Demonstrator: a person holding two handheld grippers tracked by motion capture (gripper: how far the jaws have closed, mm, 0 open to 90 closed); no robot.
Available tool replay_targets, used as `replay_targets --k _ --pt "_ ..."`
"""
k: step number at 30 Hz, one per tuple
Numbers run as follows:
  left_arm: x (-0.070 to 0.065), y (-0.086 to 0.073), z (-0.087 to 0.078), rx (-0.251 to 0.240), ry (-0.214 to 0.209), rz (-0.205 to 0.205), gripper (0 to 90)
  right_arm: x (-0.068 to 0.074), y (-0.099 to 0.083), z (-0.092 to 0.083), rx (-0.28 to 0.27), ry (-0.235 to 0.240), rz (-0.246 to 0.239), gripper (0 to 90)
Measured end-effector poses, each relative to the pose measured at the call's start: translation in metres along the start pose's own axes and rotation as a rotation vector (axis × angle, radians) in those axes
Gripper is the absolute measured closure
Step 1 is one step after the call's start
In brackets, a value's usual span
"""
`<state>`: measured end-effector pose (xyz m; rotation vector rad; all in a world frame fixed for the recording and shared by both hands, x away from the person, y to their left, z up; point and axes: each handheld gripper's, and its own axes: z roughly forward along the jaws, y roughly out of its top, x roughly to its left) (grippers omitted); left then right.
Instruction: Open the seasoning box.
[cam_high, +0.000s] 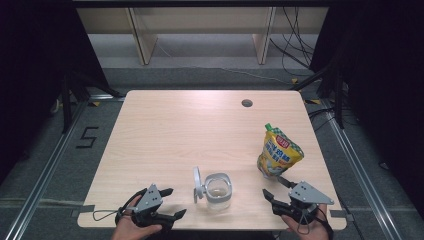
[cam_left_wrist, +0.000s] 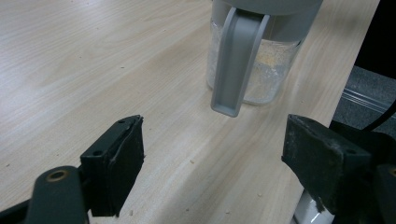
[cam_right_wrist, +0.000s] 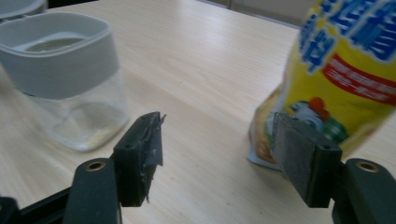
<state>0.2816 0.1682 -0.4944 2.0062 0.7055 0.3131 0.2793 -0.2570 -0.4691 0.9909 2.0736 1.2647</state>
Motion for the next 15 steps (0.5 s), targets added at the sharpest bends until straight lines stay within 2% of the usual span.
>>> replay_targets --k 1,2,3,4,5,6,8,9,10,11,12,13,15 --pt "0.001 0.001 -0.001 0.004 -0.007 0.009 20.3 -0.001 -0.001 -0.002 0.013 -0.013 0.034 34.2" --pt "0.002 0.001 -0.001 0.001 -0.010 0.027 20.4 -0.005 -0.003 -0.001 0.010 -0.026 0.027 34.0" --pt "0.002 0.001 0.000 -0.002 -0.007 0.024 20.4 -0.008 -0.004 0.000 0.007 -0.026 0.030 33.9" --pt "0.001 0.000 -0.001 -0.001 -0.005 0.015 20.4 -0.011 -0.006 -0.001 0.019 -0.040 0.057 33.8" --pt "0.002 0.001 -0.001 0.000 -0.009 0.024 20.4 -0.014 -0.007 0.000 0.022 -0.049 0.058 33.9" --pt "0.002 0.001 -0.001 -0.001 -0.009 0.021 20.4 -0.016 -0.009 -0.001 0.034 -0.058 0.080 33.9" --pt "0.002 0.001 0.000 -0.004 -0.010 0.019 20.3 -0.022 -0.010 0.000 0.025 -0.073 0.066 34.0" --pt "0.001 0.000 0.000 0.001 -0.010 -0.005 20.3 -0.024 -0.011 0.000 0.027 -0.097 0.065 34.0" --pt "0.002 0.000 0.000 -0.001 -0.008 0.001 20.4 -0.023 -0.011 -0.001 0.037 -0.105 0.120 33.9" --pt "0.002 0.000 0.001 0.007 -0.001 -0.012 20.3 -0.026 -0.012 -0.001 0.032 -0.111 0.127 33.8" --pt "0.003 0.000 0.001 0.003 -0.011 -0.002 20.3 -0.031 -0.013 0.000 0.024 -0.124 0.108 33.6" --pt "0.004 0.000 0.002 0.011 0.000 -0.013 20.3 -0.034 -0.013 0.001 0.013 -0.132 0.086 33.2" --pt "0.004 0.000 0.002 0.007 -0.003 -0.020 20.4 -0.040 -0.014 0.003 0.007 -0.147 0.082 31.6"
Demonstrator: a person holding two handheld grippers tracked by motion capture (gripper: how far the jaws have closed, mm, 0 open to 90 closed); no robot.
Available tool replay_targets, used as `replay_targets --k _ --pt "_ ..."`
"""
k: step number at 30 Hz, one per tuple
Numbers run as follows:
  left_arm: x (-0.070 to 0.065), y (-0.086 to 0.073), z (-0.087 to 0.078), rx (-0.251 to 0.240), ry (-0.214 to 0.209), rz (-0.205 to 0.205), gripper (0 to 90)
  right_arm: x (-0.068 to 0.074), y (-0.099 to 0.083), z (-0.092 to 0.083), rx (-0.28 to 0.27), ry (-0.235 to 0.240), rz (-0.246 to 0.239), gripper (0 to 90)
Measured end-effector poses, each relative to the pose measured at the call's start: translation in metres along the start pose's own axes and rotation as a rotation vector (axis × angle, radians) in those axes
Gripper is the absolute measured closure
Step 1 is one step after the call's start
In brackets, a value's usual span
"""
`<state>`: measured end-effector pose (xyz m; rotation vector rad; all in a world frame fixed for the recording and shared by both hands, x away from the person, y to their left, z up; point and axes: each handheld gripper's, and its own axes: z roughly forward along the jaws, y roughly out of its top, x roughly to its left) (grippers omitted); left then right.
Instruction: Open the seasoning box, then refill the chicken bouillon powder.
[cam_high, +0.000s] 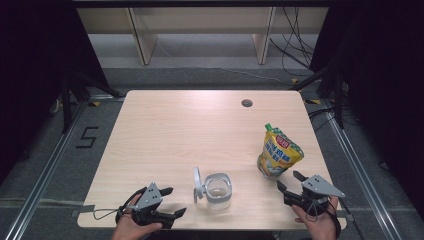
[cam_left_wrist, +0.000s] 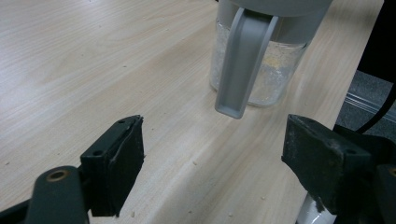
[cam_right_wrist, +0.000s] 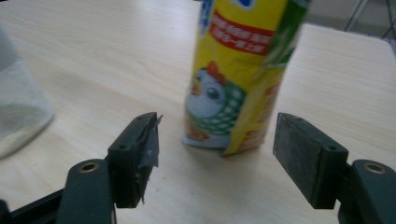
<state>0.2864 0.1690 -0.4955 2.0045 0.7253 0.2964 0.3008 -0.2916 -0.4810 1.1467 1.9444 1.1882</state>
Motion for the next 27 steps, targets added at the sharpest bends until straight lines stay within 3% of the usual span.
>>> replay_targets --k 3,7,11,12,15,16,19,23,24,26,27 --pt "0.000 0.001 0.001 0.001 0.000 -0.002 20.4 -0.005 -0.001 0.003 -0.011 -0.006 0.028 28.6" --pt "0.000 0.001 0.003 -0.006 -0.005 0.016 20.3 -0.007 0.000 0.008 -0.032 -0.011 0.026 19.3" --pt "0.000 0.001 0.003 0.003 -0.002 0.025 20.3 -0.005 0.000 0.014 -0.026 -0.008 0.010 16.3" --pt "-0.002 0.000 0.003 0.007 -0.004 0.005 20.3 -0.005 0.000 0.016 -0.028 -0.008 0.003 15.7" --pt "-0.002 0.001 0.003 -0.002 -0.004 0.010 20.3 -0.006 -0.002 0.022 -0.010 0.020 0.003 15.5" --pt "-0.001 0.001 0.002 0.004 0.000 0.015 20.3 -0.008 -0.002 0.025 0.003 0.006 0.013 15.6" --pt "-0.001 0.001 0.003 0.005 -0.017 0.003 20.3 -0.012 -0.003 0.030 -0.008 0.007 0.030 15.6" --pt "0.001 0.001 0.003 0.004 -0.010 0.027 20.3 -0.019 -0.004 0.033 -0.017 -0.006 0.039 15.6" --pt "0.000 0.001 0.003 0.009 -0.007 0.004 20.3 -0.020 -0.004 0.034 -0.027 -0.003 0.043 15.5" --pt "0.000 0.000 0.003 0.009 -0.011 0.006 20.3 -0.022 -0.005 0.036 -0.046 -0.005 0.018 15.5" --pt "-0.001 0.000 0.004 0.002 -0.011 0.007 20.3 -0.020 -0.004 0.036 -0.040 0.004 0.030 15.5"
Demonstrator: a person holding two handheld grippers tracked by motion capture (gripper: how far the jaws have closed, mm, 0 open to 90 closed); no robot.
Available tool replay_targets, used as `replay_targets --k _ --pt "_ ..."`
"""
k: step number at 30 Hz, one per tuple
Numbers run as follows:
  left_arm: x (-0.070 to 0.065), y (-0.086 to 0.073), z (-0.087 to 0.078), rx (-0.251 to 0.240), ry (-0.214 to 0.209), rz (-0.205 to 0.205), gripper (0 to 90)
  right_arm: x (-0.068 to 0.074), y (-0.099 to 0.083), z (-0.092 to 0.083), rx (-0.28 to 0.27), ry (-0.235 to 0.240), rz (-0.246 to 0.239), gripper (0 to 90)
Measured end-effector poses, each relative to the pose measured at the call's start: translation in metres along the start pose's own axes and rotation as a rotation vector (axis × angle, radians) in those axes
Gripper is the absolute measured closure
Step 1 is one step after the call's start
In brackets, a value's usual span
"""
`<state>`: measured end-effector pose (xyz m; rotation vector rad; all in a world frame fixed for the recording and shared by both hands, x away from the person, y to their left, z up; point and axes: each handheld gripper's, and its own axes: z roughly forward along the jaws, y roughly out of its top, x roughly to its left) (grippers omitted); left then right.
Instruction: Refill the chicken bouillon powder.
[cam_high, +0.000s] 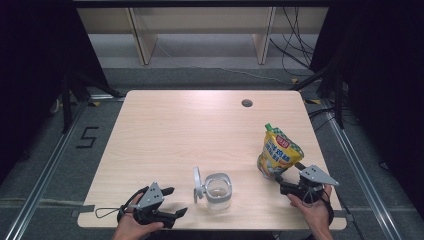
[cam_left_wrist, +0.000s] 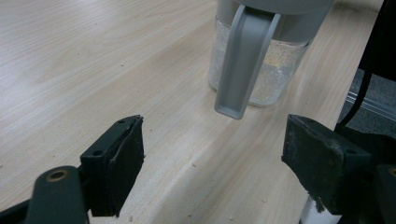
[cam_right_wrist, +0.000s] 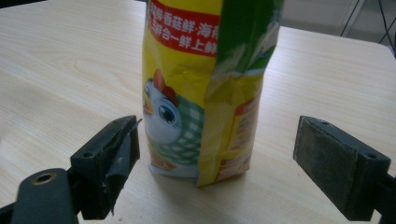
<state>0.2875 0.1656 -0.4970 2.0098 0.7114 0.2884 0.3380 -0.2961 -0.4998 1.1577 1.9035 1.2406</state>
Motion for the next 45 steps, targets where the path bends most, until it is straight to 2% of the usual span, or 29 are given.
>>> replay_targets --k 1,2,3,5,7,8,10,11,12,13,15,16,17,19,21,22,23,24,27,28,29,30,33,35,39,41,42,44,45 --pt "0.001 0.000 -0.001 0.016 0.005 0.010 20.3 -0.001 0.000 0.001 -0.013 0.000 -0.018 15.5" --pt "-0.001 0.000 -0.001 0.000 0.007 0.010 20.3 0.001 0.000 0.001 -0.018 -0.001 -0.011 15.5" --pt "0.000 0.001 -0.001 -0.006 0.003 0.030 20.3 0.001 0.000 0.003 -0.024 0.002 -0.035 15.5" --pt "0.001 0.001 -0.002 0.007 0.001 0.031 20.3 0.003 0.001 0.004 -0.016 0.001 -0.025 15.5" --pt "-0.002 0.000 -0.002 -0.006 -0.003 0.000 20.4 0.003 0.001 0.007 -0.027 0.006 -0.040 15.5" --pt "-0.001 0.000 -0.002 -0.009 -0.001 0.014 20.3 0.003 0.002 0.009 -0.037 -0.002 -0.051 15.5" --pt "-0.001 0.000 -0.003 -0.003 -0.008 0.030 20.3 0.004 0.002 0.010 -0.031 0.006 -0.037 15.5" --pt "-0.002 -0.001 -0.003 -0.001 -0.012 0.002 20.3 0.004 0.001 0.011 -0.036 -0.003 -0.053 15.5" --pt "-0.002 -0.001 -0.004 0.001 -0.012 0.026 20.3 0.004 0.001 0.012 -0.035 -0.003 -0.041 15.5" --pt "-0.001 0.000 -0.003 0.002 -0.013 0.042 20.3 0.004 0.001 0.014 -0.038 -0.001 -0.052 15.5" --pt "-0.002 0.000 -0.003 0.002 -0.007 0.036 20.3 0.002 0.002 0.017 -0.054 -0.012 -0.077 15.5" --pt "-0.002 0.000 -0.003 -0.002 0.001 0.033 20.3 0.003 0.002 0.017 -0.048 -0.010 -0.067 15.5" --pt "-0.003 -0.001 -0.002 0.004 -0.003 0.011 20.3 0.004 0.002 0.018 -0.044 -0.021 -0.059 15.6" --pt "-0.002 0.000 -0.002 0.004 -0.007 0.034 20.4 0.001 0.002 0.020 -0.059 -0.013 -0.074 15.3" --pt "-0.001 0.000 -0.002 0.006 -0.006 0.043 20.3 0.001 0.001 0.024 -0.064 -0.007 -0.055 15.4" --pt "-0.001 0.000 -0.002 0.008 -0.006 0.047 20.4 0.000 0.001 0.025 -0.064 -0.007 -0.063 15.4" --pt "-0.002 0.000 -0.002 0.003 -0.010 0.047 20.3 0.002 0.001 0.026 -0.064 -0.002 -0.031 15.4" --pt "-0.003 -0.001 -0.002 0.004 -0.012 0.020 20.4 0.000 0.001 0.028 -0.076 0.000 -0.063 15.6" --pt "-0.002 0.000 -0.002 0.010 -0.010 0.040 20.4 0.002 0.001 0.029 -0.084 0.000 -0.047 15.8" --pt "-0.001 0.000 -0.002 0.009 -0.010 0.053 20.4 0.001 0.001 0.031 -0.092 0.004 -0.058 15.8" --pt "-0.001 0.000 -0.002 0.009 -0.009 0.051 20.4 0.002 0.002 0.031 -0.086 0.001 -0.052 15.8" --pt "-0.002 0.000 -0.002 0.005 -0.010 0.047 20.4 0.001 0.002 0.033 -0.101 -0.006 -0.071 15.8" --pt "-0.003 -0.001 -0.002 0.009 -0.012 0.022 20.4 0.003 0.001 0.036 -0.112 0.013 -0.040 15.8" --pt "-0.003 -0.001 -0.001 0.000 -0.011 0.019 20.4 0.000 0.001 0.038 -0.123 0.018 -0.059 15.8" --pt "-0.003 -0.001 -0.001 0.003 -0.012 0.022 20.4 -0.003 0.001 0.039 -0.137 0.005 -0.048 15.9" --pt "-0.003 -0.001 -0.001 0.007 -0.010 0.025 20.4 -0.003 0.001 0.040 -0.145 0.009 -0.045 16.1" --pt "-0.003 -0.002 0.000 -0.001 0.003 0.033 20.4 -0.003 0.001 0.041 -0.149 0.027 -0.034 16.2" --pt "-0.003 -0.001 0.000 -0.012 -0.007 0.040 20.4 -0.001 0.001 0.042 -0.161 0.001 -0.018 16.6" --pt "-0.003 -0.002 0.000 0.000 0.002 0.032 20.4 -0.002 0.002 0.044 -0.171 0.001 -0.042 16.8"
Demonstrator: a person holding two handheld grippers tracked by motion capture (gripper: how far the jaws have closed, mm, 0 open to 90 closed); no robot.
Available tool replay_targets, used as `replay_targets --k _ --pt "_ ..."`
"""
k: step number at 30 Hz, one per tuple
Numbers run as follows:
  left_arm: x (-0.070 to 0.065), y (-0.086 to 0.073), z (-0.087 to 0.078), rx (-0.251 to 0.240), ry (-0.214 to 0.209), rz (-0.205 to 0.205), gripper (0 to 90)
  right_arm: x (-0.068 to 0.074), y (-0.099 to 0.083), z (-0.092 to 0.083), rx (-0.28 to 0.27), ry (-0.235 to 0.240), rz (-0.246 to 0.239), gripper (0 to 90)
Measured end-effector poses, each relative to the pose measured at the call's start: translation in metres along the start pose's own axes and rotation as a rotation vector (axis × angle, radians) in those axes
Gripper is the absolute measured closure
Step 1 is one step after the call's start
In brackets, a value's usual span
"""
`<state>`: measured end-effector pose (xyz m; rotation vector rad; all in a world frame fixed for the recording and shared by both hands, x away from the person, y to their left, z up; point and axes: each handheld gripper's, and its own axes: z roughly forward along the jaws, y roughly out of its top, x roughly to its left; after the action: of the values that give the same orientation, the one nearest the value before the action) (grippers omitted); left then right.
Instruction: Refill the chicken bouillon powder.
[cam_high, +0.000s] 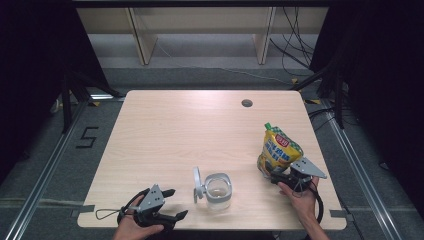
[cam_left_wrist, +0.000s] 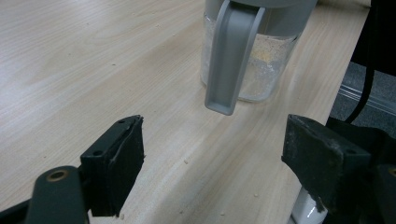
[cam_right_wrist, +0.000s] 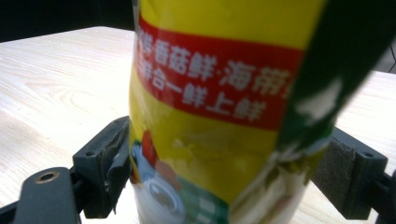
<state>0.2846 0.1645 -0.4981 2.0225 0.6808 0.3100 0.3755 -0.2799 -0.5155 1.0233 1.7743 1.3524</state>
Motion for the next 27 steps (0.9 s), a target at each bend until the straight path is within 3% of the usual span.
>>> replay_targets --k 2,3,4,5,10,11,12,13,14,15,17,18,19,21,22,24,25,26,27 --pt "0.0004 0.0005 -0.0009 0.010 -0.010 -0.005 20.4 0.0030 0.0001 0.0012 -0.013 0.001 0.036 17.4" --pt "-0.0002 0.0005 -0.0006 0.000 -0.017 -0.015 20.4 0.0011 0.0010 0.0015 0.005 0.025 0.014 17.4" --pt "0.0010 0.0009 -0.0010 -0.003 -0.014 0.008 20.4 0.0006 0.0010 0.0030 -0.004 0.011 -0.006 17.7" --pt "-0.0004 0.0003 -0.0006 -0.006 -0.013 -0.015 20.4 0.0026 0.0008 0.0040 -0.014 0.000 0.011 18.1" --pt "-0.0001 0.0004 -0.0012 0.006 -0.015 -0.009 20.4 0.0013 0.0017 0.0077 -0.024 0.016 -0.002 21.2" --pt "0.0001 0.0003 -0.0009 0.008 -0.013 -0.007 20.4 0.0035 0.0017 0.0068 -0.005 0.022 0.025 21.2" --pt "0.0000 -0.0002 0.0001 -0.001 -0.001 -0.002 20.4 0.0013 0.0018 0.0081 -0.026 0.013 -0.005 22.1" --pt "0.0005 0.0003 -0.0009 0.016 -0.013 -0.001 20.3 0.0040 0.0017 0.0067 0.002 0.022 0.036 24.5" --pt "0.0002 0.0004 -0.0007 0.008 -0.007 0.007 20.3 0.0040 0.0019 0.0065 0.006 0.022 0.037 24.7" --pt "-0.0003 0.0005 0.0004 -0.012 -0.012 0.007 20.3 0.0019 0.0023 0.0071 -0.008 0.003 -0.005 25.4" --pt "-0.0009 0.0003 0.0005 -0.012 -0.010 -0.002 20.4 0.0017 0.0023 0.0078 -0.018 0.019 -0.003 29.6" --pt "-0.0007 0.0005 0.0000 -0.004 -0.014 -0.001 20.4 0.0020 0.0017 0.0099 -0.049 0.014 0.002 29.9" --pt "-0.0014 0.0002 0.0002 -0.005 -0.008 -0.012 20.4 0.0016 0.0026 0.0086 -0.018 0.014 -0.006 31.0" --pt "0.0003 0.0006 -0.0009 0.021 -0.008 0.003 20.4 0.0013 0.0031 0.0095 -0.023 0.012 0.007 33.2" --pt "-0.0008 0.0005 0.0000 -0.006 -0.008 0.002 20.4 0.0041 0.0029 0.0100 -0.035 -0.003 0.028 33.6" --pt "0.0010 0.0013 -0.0017 0.006 -0.018 0.018 20.4 0.0026 0.0052 0.0089 -0.007 0.025 0.008 34.8" --pt "0.0008 0.0013 -0.0020 0.010 -0.018 0.008 20.4 0.0040 0.0064 0.0065 0.027 0.022 0.024 35.1" --pt "-0.0005 0.0007 -0.0016 0.008 -0.021 -0.019 20.4 0.0026 0.0068 0.0070 0.011 0.011 0.005 35.3" --pt "-0.0009 0.0005 -0.0012 -0.002 -0.019 -0.028 20.4 0.0034 0.0073 0.0067 0.005 0.014 0.020 35.5"
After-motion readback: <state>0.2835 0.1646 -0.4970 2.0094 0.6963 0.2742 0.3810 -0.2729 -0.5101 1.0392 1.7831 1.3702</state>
